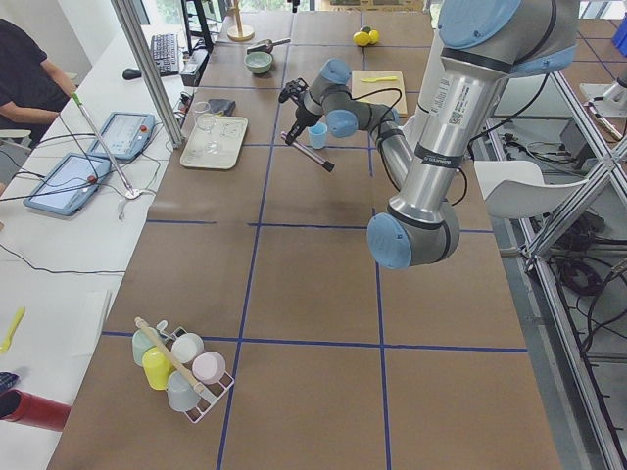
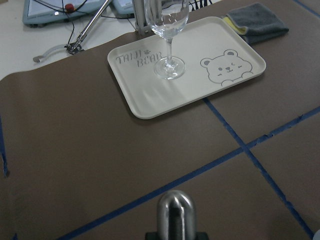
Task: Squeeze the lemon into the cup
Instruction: 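Lower the muddler and lay it down on the table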
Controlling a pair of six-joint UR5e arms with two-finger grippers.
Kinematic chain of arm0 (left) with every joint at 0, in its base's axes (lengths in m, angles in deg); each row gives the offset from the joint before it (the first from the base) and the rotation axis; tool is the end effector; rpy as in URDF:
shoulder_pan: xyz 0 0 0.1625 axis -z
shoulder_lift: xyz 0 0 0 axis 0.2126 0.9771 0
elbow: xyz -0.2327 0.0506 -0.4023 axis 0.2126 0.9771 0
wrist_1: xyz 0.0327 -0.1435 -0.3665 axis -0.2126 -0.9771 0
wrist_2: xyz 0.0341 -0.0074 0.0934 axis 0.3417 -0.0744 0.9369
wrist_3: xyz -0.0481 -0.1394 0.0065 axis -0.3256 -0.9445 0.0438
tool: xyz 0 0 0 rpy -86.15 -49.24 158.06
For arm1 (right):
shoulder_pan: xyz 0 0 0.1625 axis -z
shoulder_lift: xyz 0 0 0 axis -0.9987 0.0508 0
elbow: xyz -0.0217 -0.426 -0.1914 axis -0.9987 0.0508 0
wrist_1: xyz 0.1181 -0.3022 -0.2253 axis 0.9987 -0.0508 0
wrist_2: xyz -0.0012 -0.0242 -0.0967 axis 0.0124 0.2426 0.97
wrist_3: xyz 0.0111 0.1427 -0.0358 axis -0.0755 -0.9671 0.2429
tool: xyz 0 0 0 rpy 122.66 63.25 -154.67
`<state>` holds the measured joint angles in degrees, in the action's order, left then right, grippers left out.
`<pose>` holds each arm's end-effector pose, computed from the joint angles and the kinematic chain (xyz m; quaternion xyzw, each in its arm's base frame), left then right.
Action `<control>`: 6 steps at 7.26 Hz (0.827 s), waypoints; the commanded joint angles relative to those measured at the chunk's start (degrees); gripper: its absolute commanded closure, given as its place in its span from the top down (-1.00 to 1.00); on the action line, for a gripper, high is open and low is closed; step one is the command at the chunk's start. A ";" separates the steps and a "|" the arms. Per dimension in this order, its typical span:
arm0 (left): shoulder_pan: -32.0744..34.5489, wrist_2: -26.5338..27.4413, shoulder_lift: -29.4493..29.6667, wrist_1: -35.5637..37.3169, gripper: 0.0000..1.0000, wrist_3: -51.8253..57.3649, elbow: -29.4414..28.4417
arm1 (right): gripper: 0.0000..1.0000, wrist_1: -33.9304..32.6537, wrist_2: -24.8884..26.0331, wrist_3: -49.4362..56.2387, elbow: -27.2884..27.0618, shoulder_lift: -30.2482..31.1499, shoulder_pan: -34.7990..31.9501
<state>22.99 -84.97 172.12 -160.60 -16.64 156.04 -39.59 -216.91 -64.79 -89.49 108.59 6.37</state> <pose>0.4202 -0.4535 0.3050 0.3038 0.3900 0.0783 0.8657 -0.0441 -0.5279 0.5926 0.1202 -0.3337 -0.1397 0.9245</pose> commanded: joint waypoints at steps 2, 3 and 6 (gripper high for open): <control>4.96 -3.95 -0.42 7.81 -1.00 -0.87 -3.14 | 1.00 0.07 0.18 -0.09 -0.83 -0.13 0.21; 7.60 -9.03 -1.29 9.40 -1.00 0.00 -5.25 | 1.00 -0.02 0.09 -0.09 -1.09 -0.13 0.21; 7.63 -9.69 -2.53 18.78 -1.00 3.25 -9.21 | 1.00 0.07 -0.17 -2.18 -1.09 0.40 0.21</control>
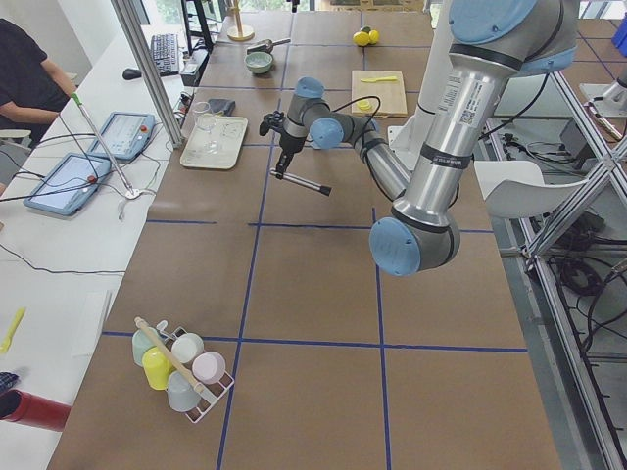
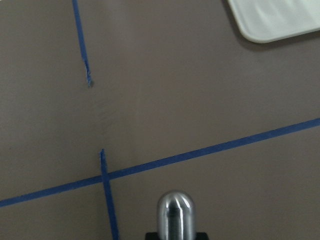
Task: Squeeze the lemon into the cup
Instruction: 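Lower the muddler and lay it down on the table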
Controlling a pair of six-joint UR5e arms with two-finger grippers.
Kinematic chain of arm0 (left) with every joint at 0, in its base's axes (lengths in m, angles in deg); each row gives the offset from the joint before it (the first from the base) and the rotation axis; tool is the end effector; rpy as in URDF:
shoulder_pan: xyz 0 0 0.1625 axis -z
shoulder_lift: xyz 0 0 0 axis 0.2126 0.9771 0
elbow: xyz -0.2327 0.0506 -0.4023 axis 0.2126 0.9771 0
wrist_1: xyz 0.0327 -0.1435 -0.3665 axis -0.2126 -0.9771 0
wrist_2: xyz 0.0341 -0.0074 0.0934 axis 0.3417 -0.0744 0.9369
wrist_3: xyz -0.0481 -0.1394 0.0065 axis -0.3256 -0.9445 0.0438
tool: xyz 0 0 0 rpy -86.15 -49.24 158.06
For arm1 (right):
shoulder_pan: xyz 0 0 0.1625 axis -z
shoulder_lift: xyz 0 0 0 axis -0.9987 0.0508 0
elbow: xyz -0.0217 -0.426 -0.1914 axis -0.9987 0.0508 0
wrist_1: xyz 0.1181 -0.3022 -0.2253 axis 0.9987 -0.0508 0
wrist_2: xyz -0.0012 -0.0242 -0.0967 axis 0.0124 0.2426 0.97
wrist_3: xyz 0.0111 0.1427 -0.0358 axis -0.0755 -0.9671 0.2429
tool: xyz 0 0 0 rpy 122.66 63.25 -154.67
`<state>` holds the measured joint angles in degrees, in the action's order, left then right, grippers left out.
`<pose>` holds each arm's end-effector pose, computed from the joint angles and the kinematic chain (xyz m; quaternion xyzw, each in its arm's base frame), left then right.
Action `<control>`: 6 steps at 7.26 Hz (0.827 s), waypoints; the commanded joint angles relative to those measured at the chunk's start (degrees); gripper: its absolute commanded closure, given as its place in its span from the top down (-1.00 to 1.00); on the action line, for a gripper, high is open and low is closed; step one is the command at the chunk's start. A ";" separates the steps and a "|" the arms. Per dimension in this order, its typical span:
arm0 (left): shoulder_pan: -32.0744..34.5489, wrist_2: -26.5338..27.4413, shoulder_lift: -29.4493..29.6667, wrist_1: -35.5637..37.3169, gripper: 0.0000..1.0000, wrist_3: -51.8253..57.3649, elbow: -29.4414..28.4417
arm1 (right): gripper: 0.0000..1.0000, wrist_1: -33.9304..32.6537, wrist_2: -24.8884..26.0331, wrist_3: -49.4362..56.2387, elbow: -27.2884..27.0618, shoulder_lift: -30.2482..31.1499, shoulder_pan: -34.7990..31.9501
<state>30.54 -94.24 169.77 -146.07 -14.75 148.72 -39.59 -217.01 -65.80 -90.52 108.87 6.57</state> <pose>0.3821 -0.4958 0.4288 0.1423 0.2801 0.0585 0.9476 -0.0457 -0.5250 0.5863 0.1227 -0.3359 -0.1353 0.9240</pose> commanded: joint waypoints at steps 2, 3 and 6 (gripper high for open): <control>0.25 -0.60 -0.36 5.35 -1.00 1.38 -6.71 | 1.00 0.06 -0.16 -1.36 -0.07 0.12 0.00; 0.34 -4.96 -0.80 5.17 -1.00 1.38 -9.09 | 1.00 -0.02 -0.25 -1.36 -0.16 0.12 0.00; 3.75 -6.58 -3.61 5.08 -1.00 1.20 -9.72 | 1.00 0.07 0.01 -1.28 -0.16 -0.06 0.00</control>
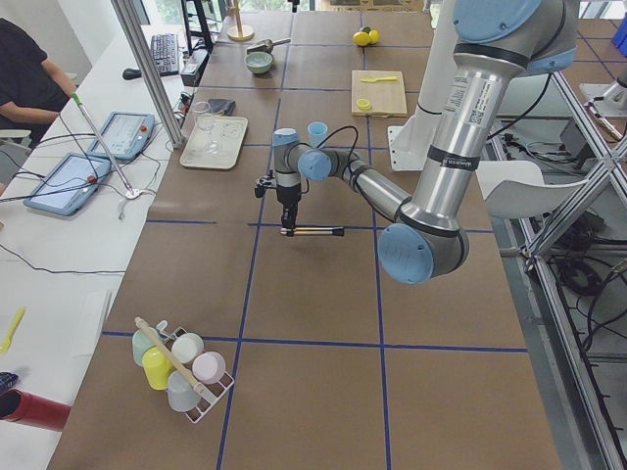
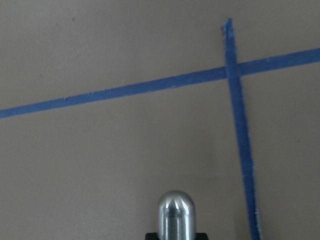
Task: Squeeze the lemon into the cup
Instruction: 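Lower the muddler and lay it down on the table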
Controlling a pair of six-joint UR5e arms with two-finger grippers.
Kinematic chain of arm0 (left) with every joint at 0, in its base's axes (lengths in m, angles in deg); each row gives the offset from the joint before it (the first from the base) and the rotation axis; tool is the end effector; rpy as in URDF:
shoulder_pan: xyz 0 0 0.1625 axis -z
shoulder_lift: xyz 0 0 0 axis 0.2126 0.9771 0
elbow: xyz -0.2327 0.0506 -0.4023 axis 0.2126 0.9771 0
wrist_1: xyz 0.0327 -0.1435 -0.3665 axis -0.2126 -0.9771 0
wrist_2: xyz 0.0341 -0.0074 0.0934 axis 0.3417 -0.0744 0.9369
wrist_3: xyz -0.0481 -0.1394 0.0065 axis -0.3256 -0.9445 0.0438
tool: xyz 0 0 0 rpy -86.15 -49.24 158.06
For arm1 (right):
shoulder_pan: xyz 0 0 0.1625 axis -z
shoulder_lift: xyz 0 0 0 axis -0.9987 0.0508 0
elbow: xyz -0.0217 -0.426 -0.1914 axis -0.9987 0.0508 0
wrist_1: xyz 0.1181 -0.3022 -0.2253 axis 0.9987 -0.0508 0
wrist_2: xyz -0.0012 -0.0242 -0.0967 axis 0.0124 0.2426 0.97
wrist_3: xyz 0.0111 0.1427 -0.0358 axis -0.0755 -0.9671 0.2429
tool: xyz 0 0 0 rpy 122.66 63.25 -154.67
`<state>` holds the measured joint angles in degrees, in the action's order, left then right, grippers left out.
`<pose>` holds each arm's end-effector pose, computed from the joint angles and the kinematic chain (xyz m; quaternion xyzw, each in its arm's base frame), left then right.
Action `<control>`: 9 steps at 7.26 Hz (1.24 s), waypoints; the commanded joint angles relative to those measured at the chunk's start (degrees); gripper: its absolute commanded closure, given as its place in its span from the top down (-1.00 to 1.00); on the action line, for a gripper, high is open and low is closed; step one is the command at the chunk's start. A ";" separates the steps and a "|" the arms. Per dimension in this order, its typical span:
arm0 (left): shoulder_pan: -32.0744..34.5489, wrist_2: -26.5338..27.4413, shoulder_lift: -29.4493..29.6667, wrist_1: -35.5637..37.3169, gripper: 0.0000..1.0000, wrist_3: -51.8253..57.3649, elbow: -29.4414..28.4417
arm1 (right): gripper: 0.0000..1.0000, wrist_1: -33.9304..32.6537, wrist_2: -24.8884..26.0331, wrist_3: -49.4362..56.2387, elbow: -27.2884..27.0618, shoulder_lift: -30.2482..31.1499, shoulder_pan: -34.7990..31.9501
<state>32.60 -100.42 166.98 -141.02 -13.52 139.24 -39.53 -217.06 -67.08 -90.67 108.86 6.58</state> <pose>0.3710 -0.4944 0.5456 0.0050 0.2145 0.0459 0.9756 -0.0458 -0.5250 0.5848 0.1206 -0.3378 -0.1257 0.9250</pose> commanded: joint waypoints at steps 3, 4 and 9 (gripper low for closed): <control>2.06 -0.48 -0.65 -3.98 -1.00 -0.56 -4.01 | 1.00 0.01 0.15 0.01 0.00 -0.22 0.00; 2.06 -0.48 -0.65 -6.19 -1.00 -0.65 -5.33 | 1.00 0.01 0.15 0.01 0.00 -0.22 0.00; 1.89 -0.48 -0.47 -7.79 -0.38 -0.22 -7.71 | 1.00 0.01 0.24 0.10 -0.27 -0.22 0.00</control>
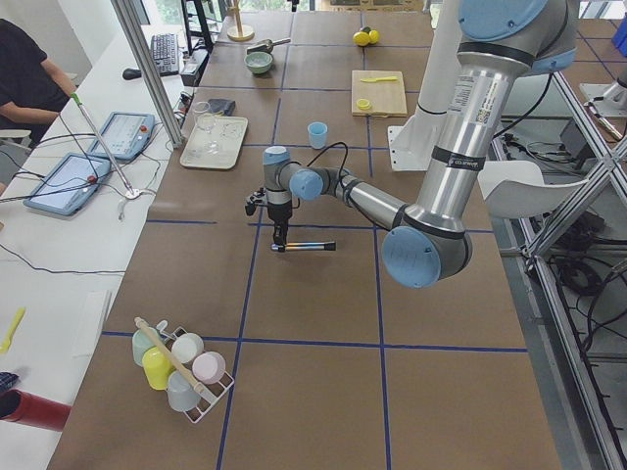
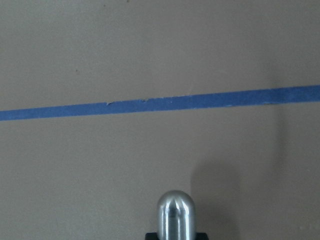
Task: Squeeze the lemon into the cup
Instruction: 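Lower the muddler and lay it down on the table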
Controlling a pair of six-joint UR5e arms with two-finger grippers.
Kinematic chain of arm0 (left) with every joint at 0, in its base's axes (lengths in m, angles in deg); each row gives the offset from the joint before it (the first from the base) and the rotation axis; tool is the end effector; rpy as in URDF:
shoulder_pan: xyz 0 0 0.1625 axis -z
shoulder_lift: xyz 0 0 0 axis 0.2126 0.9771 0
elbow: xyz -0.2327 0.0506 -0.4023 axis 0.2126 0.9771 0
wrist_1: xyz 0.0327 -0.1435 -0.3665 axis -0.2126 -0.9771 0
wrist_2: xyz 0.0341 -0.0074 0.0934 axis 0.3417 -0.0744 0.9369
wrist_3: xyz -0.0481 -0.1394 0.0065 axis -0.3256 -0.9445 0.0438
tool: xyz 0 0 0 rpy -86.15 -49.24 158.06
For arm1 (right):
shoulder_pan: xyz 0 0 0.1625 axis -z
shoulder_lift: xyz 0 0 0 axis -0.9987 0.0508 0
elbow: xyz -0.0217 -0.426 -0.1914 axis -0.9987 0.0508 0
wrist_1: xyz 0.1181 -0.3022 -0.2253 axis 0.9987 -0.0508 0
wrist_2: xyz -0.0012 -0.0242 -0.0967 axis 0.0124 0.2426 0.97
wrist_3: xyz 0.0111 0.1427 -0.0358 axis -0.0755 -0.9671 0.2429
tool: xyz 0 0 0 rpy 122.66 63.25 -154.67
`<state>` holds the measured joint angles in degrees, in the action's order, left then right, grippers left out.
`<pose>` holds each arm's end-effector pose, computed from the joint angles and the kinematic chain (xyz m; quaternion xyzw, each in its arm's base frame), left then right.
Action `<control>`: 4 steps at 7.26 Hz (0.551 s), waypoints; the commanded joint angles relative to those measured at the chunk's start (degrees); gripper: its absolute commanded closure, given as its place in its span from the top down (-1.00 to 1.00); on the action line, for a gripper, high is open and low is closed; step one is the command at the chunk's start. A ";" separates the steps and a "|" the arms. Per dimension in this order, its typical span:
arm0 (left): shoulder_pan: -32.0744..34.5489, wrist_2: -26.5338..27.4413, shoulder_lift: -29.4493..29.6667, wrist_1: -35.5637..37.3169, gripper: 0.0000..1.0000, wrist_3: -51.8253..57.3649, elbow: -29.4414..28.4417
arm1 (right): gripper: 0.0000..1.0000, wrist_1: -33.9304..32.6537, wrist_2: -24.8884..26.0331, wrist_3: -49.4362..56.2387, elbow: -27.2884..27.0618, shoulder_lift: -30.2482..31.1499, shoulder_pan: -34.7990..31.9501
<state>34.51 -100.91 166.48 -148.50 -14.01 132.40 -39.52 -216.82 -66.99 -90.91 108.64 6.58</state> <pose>0.3653 -0.5164 0.5899 0.0057 0.2182 0.0263 0.9755 -0.0456 -0.5266 0.5811 0.1250 -0.3358 -0.1274 0.9249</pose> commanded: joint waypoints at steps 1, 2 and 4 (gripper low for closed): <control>0.14 0.00 -0.05 -1.27 0.11 0.28 -1.13 | 1.00 0.00 0.00 0.01 -0.11 0.00 0.00; 0.75 0.00 -0.06 -1.28 0.73 0.20 -1.14 | 1.00 0.00 0.00 0.01 -0.12 0.00 0.00; 2.42 0.00 0.03 -1.54 1.00 -0.24 -0.70 | 1.00 0.00 0.00 0.01 -0.20 -0.09 0.00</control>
<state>36.09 -100.95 166.51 -149.91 -14.15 131.59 -39.52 -216.82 -66.98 -91.08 108.58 6.58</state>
